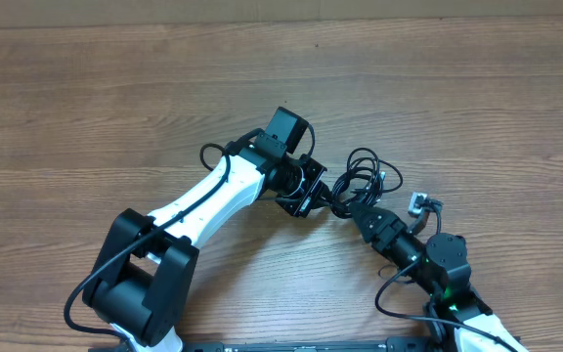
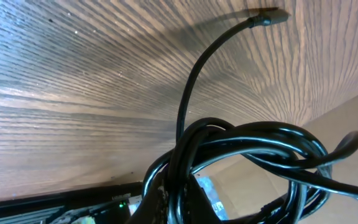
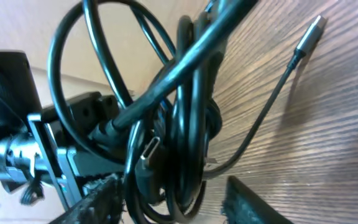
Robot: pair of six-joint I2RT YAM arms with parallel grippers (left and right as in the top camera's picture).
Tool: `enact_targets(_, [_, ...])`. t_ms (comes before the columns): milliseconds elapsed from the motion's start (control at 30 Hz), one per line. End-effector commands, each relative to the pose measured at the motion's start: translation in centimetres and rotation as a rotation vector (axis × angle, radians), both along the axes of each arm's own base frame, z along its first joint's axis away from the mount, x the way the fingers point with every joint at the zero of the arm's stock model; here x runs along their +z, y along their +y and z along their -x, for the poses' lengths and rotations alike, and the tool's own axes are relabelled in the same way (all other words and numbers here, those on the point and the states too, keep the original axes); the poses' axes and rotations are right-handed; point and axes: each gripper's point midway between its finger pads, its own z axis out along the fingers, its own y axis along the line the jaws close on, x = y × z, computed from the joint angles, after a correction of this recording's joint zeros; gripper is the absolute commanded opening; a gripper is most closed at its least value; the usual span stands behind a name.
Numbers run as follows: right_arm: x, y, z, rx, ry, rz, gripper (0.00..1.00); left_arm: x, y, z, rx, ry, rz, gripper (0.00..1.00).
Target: Untangle cables
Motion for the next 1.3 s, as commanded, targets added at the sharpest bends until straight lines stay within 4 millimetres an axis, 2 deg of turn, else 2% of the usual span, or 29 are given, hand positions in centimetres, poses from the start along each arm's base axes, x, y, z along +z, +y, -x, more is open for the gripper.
enact_targets(0, [0.3, 0.0, -0.6, -0.024, 0.016, -0.025, 0.41, 1.2, -0.5, -0.4, -0.022, -0.047, 0.015, 0.04])
enact_targets(200, [-1.3, 0.1, -0.4, -0.019, 0.081, -0.016, 0.15, 1.2, -0.6, -0.3, -0.024, -0.044, 0.019, 0.04])
enact_targets(333, [-2.3, 0.1, -0.1, -0.016, 0.122, -0.002, 0.04, 1.6, -1.0, 0.1, -0.036, -0.022, 0.05, 0.04])
enact_targets(467, [-2.8, 0.1, 0.0, -0.016, 0.138, 0.004, 0.04, 2.3, -1.6, 0.3, -0.03, 0.007, 0.098, 0.04])
enact_targets(667, [-3.4, -0.4, 0.0, -0.041, 0.159, 0.021, 0.04, 4.9, -3.5, 0.4, -0.1, -0.011, 0.26, 0.04])
enact_targets(800, [-4.8, -1.6, -0.1, -0.107, 0.203, 0.064, 0.04, 5.4, -3.8, 0.9, -0.121, 0.011, 0.293, 0.04])
enact_targets(1033, [-5.4, -2.6, -0.4, -0.164, 0.217, 0.095, 0.04, 6.7, -4.2, 1.5, -0.164, 0.031, 0.372, 0.04])
enact_targets(1167, [-5.5, -3.7, -0.9, -0.234, 0.207, 0.121, 0.04, 8.2, -4.6, 1.1, -0.197, -0.008, 0.449, 0.04])
enact_targets(1267, [-5.6, -5.0, -1.4, -0.309, 0.195, 0.152, 0.04, 8.9, -4.1, -0.2, -0.19, -0.047, 0.488, 0.04])
